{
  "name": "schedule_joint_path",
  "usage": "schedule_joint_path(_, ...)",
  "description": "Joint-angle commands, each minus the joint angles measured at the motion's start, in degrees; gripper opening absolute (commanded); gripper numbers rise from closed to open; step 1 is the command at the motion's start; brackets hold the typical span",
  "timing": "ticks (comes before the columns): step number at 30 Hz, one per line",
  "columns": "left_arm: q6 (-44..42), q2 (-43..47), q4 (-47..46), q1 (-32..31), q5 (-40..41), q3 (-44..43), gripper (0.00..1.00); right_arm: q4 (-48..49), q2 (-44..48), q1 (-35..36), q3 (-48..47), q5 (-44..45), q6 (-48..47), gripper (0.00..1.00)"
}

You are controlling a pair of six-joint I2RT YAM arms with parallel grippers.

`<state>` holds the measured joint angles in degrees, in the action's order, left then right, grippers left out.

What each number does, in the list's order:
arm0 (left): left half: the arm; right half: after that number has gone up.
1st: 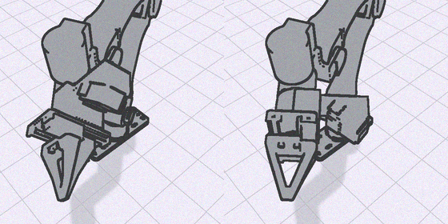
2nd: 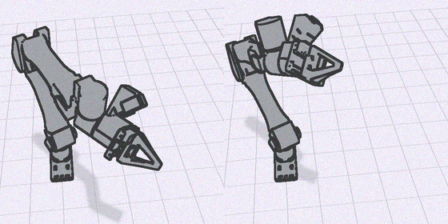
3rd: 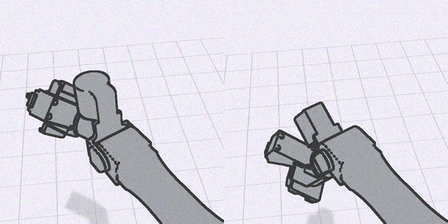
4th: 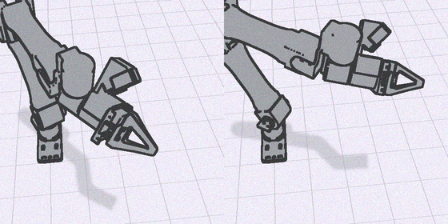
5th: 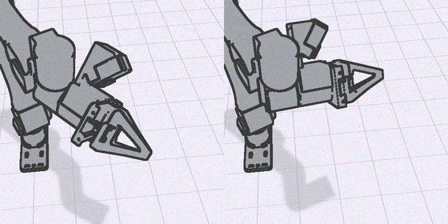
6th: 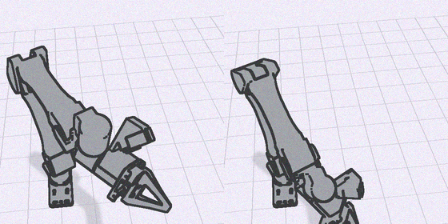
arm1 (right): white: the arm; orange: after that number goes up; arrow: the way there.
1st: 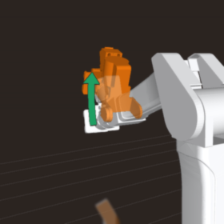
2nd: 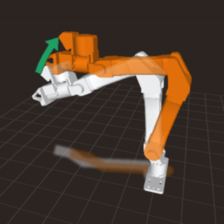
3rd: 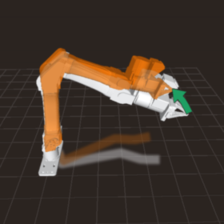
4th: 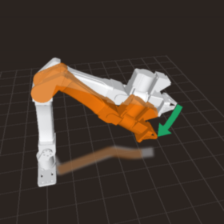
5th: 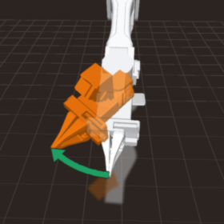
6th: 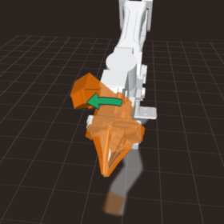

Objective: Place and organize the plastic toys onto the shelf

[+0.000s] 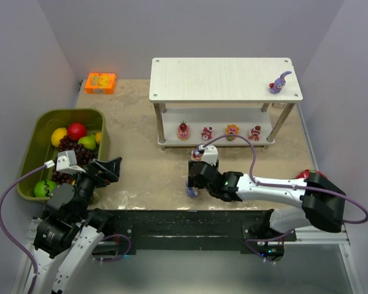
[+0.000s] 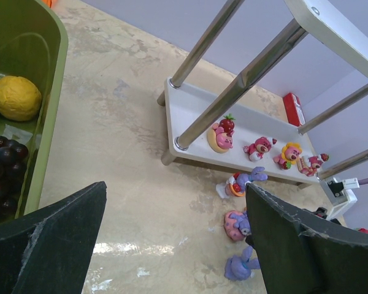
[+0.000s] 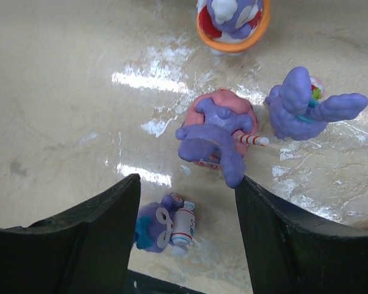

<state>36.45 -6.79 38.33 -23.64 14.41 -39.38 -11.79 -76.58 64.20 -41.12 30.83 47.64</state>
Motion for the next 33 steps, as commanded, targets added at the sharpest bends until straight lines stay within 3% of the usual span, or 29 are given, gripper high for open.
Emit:
schedule_joint_path(1, 0.6, -0.7, -1.4, 0.3, 0.7, -0.9, 0.99, -2.0, -2.4, 1.7, -4.8, 12.1, 7.6, 0.65)
schedule_joint_path(11, 0.4, -0.7, -1.5, 0.3, 0.4, -0.9, 0.99, -8.9, -8.6, 2.1, -7.9, 17.8, 18.3, 0.64)
schedule_joint_path(20, 0.4, -0.4, -1.3, 0.3, 0.4, -1.1, 0.99, 0.1, -9.4, 2.1, -4.9, 18.0, 13.3, 0.55)
schedule_joint_path(33, 0.3, -0.9, -1.2, 0.3, 0.3, -1.0, 1.0, -1.3, -14.7, 2.0, -6.3, 21.4, 15.4, 0.46)
